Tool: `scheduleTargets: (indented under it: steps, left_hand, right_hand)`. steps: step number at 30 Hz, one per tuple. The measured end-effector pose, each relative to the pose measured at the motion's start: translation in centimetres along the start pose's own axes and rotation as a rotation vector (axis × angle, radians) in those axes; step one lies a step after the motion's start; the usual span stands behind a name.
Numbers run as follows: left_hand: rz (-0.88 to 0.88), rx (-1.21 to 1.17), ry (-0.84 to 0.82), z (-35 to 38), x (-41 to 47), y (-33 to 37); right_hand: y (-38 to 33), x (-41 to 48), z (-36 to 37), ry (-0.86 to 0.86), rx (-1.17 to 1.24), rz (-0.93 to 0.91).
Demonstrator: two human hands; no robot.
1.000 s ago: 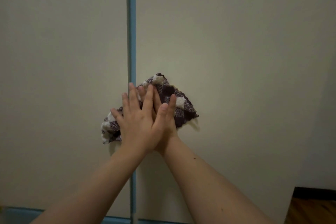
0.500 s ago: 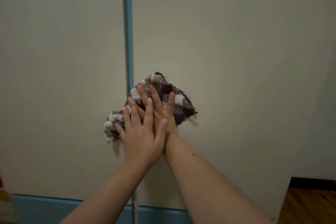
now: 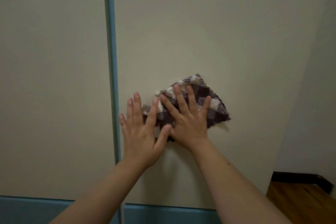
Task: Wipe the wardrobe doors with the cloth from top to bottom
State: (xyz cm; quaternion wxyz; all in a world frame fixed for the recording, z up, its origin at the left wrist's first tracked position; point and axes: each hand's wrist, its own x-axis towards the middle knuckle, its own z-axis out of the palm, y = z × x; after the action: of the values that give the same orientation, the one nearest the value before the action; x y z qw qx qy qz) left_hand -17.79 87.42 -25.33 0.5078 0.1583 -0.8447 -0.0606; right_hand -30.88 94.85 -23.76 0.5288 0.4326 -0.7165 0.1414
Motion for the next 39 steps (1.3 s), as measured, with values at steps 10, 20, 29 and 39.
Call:
scheduleTargets:
  steps: [10, 20, 29, 39]
  left_hand:
    - [-0.363, -0.077, 0.013, -0.2, 1.9, 0.4]
    - [-0.340, 0.025, 0.003, 0.7, 1.7, -0.6]
    - [-0.336, 0.033, 0.028, 0.3, 1.6, -1.1]
    - [-0.332, 0.025, 0.019, -0.4, 1.9, -1.3]
  right_hand:
    - [11.3, -4.8, -2.0, 0.115, -0.122, 0.191]
    - [14.8, -6.9, -2.6, 0.141, -0.054, 0.394]
    - [15.2, -12.7, -1.1, 0.090, -0.020, 0.433]
    - [12.5, -13.4, 0.4, 0.074, -0.037, 0.455]
